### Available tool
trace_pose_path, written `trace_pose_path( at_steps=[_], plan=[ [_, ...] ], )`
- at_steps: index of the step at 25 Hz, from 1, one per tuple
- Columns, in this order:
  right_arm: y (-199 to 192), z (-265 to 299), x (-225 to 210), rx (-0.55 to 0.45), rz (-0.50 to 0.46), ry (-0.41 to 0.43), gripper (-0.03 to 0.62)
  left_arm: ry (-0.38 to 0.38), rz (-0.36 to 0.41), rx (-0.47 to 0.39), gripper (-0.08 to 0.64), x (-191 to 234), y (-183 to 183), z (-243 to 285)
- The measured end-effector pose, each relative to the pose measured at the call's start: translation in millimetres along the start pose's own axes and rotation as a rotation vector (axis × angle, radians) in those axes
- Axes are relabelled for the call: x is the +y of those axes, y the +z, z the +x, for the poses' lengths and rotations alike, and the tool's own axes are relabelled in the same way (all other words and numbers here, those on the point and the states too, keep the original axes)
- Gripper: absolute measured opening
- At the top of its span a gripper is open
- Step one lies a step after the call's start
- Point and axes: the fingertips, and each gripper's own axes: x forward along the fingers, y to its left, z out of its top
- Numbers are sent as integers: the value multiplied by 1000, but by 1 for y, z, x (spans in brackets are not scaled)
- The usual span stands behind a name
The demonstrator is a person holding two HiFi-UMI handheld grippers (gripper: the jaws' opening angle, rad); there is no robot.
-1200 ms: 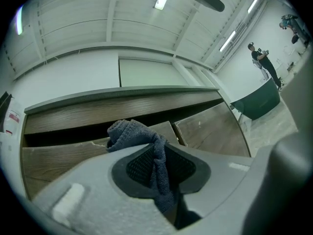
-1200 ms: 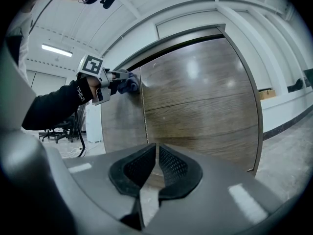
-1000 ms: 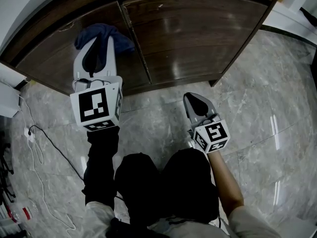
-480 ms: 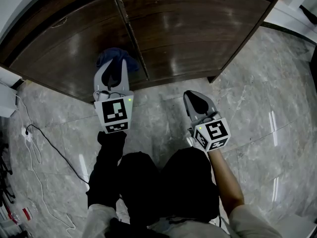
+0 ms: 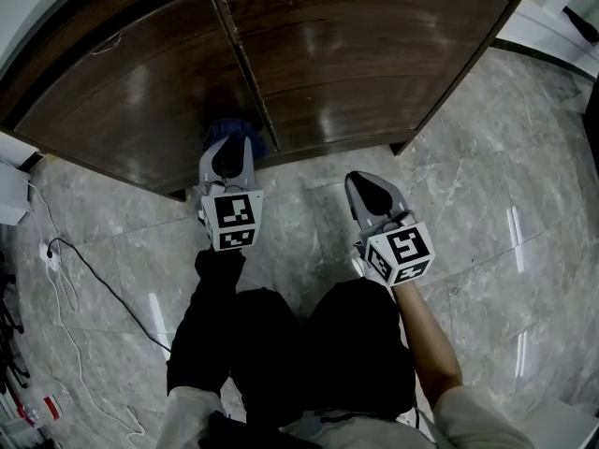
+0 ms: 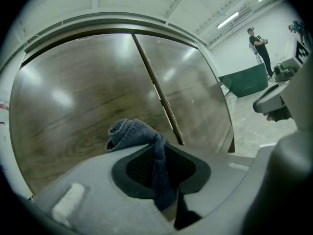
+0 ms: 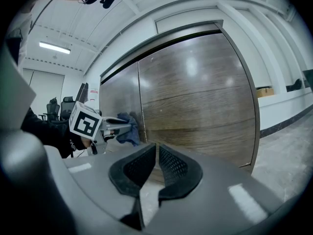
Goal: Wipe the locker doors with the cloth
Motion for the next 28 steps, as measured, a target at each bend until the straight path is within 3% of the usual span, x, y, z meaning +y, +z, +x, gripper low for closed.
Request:
trace_pose_path(
  at_steps=[13, 28],
  plan=[
    [-8, -1, -5, 18, 3, -7, 25, -104, 49, 152, 67, -43, -76, 20],
    [-17, 2, -16, 41, 6, -37, 25, -179, 61, 235, 67, -70, -113, 31]
  ],
)
